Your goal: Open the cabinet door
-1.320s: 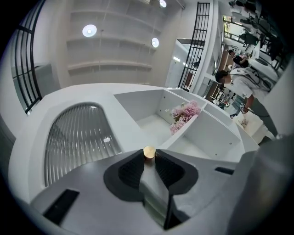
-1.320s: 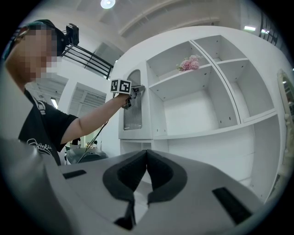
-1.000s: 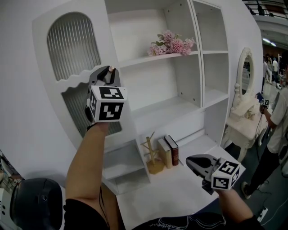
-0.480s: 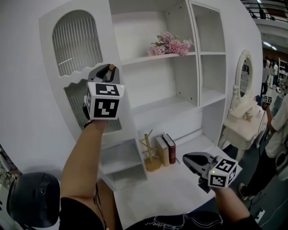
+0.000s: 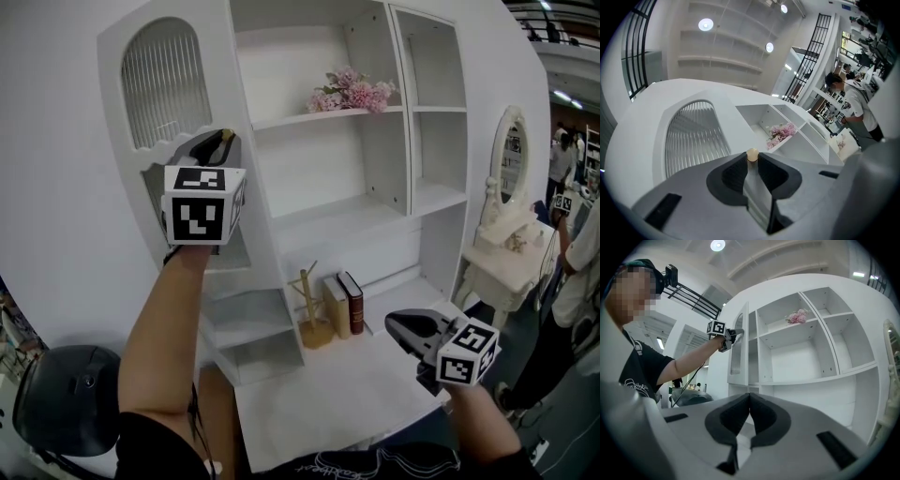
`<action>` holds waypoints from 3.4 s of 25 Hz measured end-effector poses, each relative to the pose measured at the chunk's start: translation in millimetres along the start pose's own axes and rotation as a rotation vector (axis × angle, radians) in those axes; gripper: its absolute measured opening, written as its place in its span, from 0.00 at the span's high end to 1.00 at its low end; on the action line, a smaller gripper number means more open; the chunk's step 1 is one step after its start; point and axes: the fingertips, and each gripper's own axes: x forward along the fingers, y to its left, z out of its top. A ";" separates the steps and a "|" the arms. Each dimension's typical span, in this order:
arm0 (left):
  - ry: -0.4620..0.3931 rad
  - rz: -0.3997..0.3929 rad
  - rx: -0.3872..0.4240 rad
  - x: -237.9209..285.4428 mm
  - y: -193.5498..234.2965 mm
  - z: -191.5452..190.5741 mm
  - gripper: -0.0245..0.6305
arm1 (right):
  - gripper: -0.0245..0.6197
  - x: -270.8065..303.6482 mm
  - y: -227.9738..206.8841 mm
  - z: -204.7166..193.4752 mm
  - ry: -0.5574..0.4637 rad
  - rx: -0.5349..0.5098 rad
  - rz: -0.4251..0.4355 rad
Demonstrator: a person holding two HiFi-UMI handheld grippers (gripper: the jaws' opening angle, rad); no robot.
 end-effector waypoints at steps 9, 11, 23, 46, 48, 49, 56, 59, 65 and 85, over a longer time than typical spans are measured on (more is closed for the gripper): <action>-0.005 -0.029 -0.103 -41.9 6.0 13.1 0.85 | 0.95 -32.2 3.0 -17.0 0.008 0.039 -0.015; -0.015 -0.030 -0.122 -51.6 8.4 15.8 0.85 | 0.95 -37.6 6.1 -20.1 0.010 0.047 -0.011; -0.035 -0.024 -0.246 -107.7 29.9 27.9 0.85 | 0.95 -61.0 35.2 -52.3 0.020 0.081 0.057; -0.104 -0.145 -0.363 -192.6 88.4 25.5 0.84 | 0.95 -30.4 128.3 -35.1 0.028 0.033 0.160; -0.111 -0.168 -0.382 -198.9 94.9 24.7 0.84 | 0.95 -24.8 141.5 -35.5 0.029 0.022 0.163; -0.114 -0.179 -0.390 -202.1 98.6 23.8 0.84 | 0.95 -22.6 147.3 -35.6 0.028 0.019 0.164; -0.107 -0.245 -0.399 -226.0 125.8 12.9 0.84 | 0.95 -8.7 186.8 -38.1 0.013 0.030 0.154; -0.120 -0.268 -0.409 -232.7 136.6 8.5 0.84 | 0.95 -2.0 206.0 -41.6 0.008 0.034 0.151; -0.140 -0.261 -0.386 -248.3 157.9 0.5 0.84 | 0.95 9.5 237.6 -56.0 0.014 0.061 0.138; -0.213 -0.235 -0.468 -308.5 147.4 -9.0 0.84 | 0.95 -25.8 281.9 -67.3 0.076 0.062 0.153</action>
